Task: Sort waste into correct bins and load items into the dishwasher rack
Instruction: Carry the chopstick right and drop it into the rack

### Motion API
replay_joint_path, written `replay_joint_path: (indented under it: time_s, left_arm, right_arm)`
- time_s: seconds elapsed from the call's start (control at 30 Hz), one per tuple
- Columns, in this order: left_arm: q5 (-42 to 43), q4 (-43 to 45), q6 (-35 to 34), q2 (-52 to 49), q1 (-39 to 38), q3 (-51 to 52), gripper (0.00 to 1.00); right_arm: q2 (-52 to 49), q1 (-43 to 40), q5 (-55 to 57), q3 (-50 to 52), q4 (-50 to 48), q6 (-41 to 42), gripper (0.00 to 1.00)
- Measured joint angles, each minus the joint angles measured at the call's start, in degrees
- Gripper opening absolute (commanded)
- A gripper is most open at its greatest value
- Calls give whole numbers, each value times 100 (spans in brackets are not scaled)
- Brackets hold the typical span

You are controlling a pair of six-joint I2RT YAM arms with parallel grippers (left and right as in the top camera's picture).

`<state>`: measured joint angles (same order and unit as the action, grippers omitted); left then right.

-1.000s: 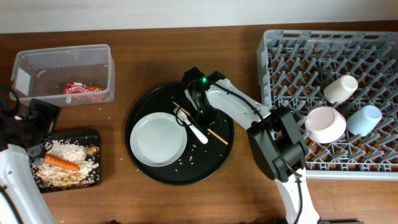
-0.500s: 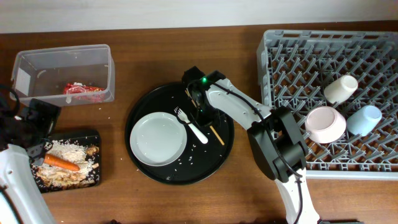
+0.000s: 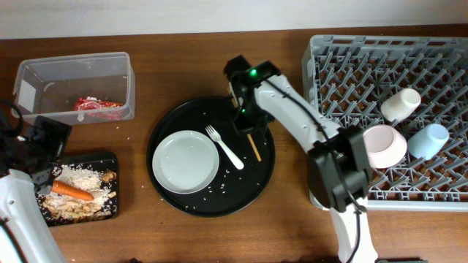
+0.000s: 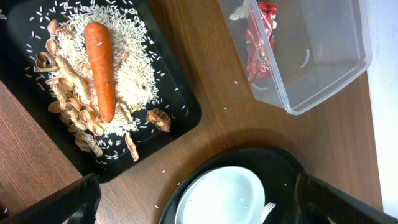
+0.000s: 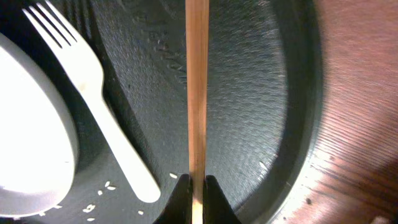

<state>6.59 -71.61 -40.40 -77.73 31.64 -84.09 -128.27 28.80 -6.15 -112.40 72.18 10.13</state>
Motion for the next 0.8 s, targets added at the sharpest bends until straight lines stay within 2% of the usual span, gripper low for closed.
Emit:
replay_joint_path:
  time_s: [0.2,0.4,0.57,0.8]
  left_arm:
    - [-2,0,0,0,0,0,99]
    - [-2,0,0,0,0,0,99]
    - [-2,0,0,0,0,0,99]
    - [-2,0,0,0,0,0,99]
  right_arm:
    - [901,-793,-103,-44,111,35,4]
    - [1725,-2210,-98,-111,264,-267,4]
    - [1718,-2839,-101,-118,199,-638,4]
    - [1263,-2883,-55,-118,-129,-927,4]
